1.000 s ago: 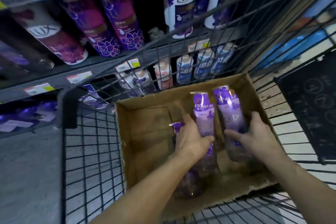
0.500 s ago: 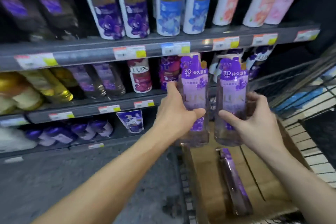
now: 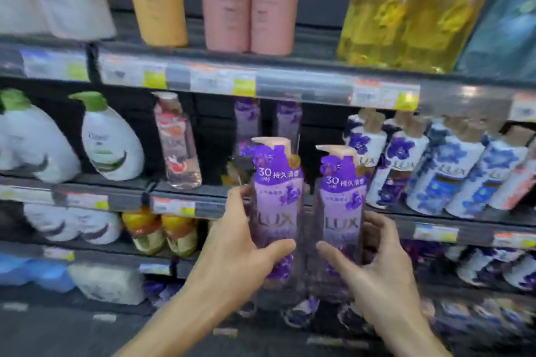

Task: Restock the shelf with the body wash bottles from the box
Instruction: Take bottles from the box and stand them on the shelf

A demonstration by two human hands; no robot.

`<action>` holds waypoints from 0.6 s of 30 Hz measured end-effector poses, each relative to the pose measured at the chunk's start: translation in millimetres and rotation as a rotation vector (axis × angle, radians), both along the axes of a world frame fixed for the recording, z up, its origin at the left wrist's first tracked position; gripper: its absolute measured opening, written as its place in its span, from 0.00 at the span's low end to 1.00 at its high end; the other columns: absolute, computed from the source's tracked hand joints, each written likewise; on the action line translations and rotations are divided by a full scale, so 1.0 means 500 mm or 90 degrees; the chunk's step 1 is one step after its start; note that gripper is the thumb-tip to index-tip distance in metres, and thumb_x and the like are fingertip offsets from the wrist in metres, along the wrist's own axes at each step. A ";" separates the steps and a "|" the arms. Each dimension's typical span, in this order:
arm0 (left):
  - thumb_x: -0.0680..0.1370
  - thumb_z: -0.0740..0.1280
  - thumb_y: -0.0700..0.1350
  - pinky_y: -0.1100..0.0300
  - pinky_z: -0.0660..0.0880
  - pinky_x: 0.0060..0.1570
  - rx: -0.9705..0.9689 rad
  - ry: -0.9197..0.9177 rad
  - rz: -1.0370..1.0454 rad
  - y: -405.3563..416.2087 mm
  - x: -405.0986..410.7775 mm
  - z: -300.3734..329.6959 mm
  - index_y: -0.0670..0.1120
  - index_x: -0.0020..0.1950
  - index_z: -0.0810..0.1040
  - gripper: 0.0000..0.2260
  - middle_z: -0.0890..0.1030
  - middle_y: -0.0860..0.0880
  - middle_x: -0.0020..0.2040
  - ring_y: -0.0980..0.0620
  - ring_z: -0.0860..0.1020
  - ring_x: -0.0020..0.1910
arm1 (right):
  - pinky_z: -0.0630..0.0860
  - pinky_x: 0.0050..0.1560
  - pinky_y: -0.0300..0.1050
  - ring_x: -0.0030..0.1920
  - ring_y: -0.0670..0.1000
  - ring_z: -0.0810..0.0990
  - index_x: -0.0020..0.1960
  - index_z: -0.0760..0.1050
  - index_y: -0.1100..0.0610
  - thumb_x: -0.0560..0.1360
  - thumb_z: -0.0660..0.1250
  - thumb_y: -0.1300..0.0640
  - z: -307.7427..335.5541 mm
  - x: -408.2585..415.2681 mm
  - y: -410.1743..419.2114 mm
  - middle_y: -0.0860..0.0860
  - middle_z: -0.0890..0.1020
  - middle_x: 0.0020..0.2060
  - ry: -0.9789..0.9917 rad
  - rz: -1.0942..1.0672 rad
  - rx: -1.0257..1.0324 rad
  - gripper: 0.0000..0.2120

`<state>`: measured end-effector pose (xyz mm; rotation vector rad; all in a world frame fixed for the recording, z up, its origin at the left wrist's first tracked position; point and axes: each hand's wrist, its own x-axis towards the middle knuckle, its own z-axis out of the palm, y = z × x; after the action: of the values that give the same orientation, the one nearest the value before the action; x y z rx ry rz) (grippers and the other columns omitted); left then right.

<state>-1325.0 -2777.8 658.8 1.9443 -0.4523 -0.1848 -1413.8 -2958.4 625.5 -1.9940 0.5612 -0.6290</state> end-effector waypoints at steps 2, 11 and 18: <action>0.63 0.80 0.46 0.54 0.79 0.57 -0.008 -0.005 0.025 0.038 0.046 0.006 0.59 0.61 0.67 0.33 0.84 0.64 0.49 0.66 0.82 0.49 | 0.75 0.48 0.38 0.47 0.36 0.80 0.54 0.70 0.40 0.58 0.81 0.47 -0.005 0.067 0.036 0.38 0.83 0.46 -0.028 0.045 0.024 0.29; 0.68 0.79 0.43 0.53 0.79 0.56 0.006 0.042 0.049 0.123 0.164 -0.025 0.67 0.54 0.65 0.29 0.79 0.76 0.47 0.69 0.81 0.44 | 0.78 0.42 0.35 0.45 0.33 0.79 0.58 0.70 0.47 0.63 0.79 0.51 -0.020 0.285 0.053 0.43 0.80 0.50 -0.098 0.087 0.137 0.28; 0.68 0.79 0.42 0.51 0.80 0.56 -0.021 0.079 0.011 0.102 0.196 -0.042 0.64 0.56 0.67 0.29 0.83 0.67 0.50 0.62 0.84 0.47 | 0.77 0.42 0.32 0.45 0.36 0.80 0.61 0.69 0.53 0.65 0.79 0.51 -0.017 0.361 -0.008 0.43 0.80 0.50 -0.109 0.040 0.087 0.30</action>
<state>-1227.1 -2727.0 637.7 1.8912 -0.3546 -0.2824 -1233.5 -2962.2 617.2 -1.8031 0.4248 -0.6965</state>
